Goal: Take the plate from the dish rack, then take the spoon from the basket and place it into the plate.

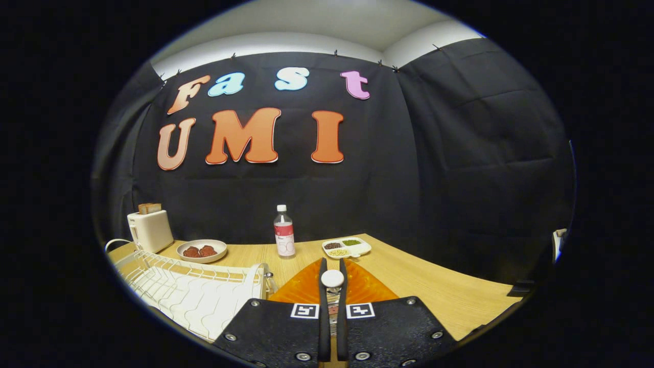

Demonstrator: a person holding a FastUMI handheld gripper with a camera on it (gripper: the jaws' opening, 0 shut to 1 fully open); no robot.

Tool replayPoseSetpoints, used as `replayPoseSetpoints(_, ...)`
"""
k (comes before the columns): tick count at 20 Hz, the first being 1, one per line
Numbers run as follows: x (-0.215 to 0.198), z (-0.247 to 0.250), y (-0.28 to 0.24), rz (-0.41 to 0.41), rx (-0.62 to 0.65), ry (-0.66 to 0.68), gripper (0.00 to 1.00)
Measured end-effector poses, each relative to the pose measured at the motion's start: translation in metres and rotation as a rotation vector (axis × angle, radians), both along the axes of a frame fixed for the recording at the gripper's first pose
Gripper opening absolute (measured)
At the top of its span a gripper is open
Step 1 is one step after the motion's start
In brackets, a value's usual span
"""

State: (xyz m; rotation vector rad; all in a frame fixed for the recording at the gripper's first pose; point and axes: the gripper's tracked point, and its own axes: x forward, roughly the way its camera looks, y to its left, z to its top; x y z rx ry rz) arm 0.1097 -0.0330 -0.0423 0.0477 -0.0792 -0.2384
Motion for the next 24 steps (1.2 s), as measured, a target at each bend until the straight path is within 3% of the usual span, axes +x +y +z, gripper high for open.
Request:
replayPoseSetpoints(12,-0.085,0.069,0.015,0.042,-0.029,-0.096,0.05)
replayPoseSetpoints(24,-0.174,0.039,0.110,0.221,0.004,-0.050,0.05)
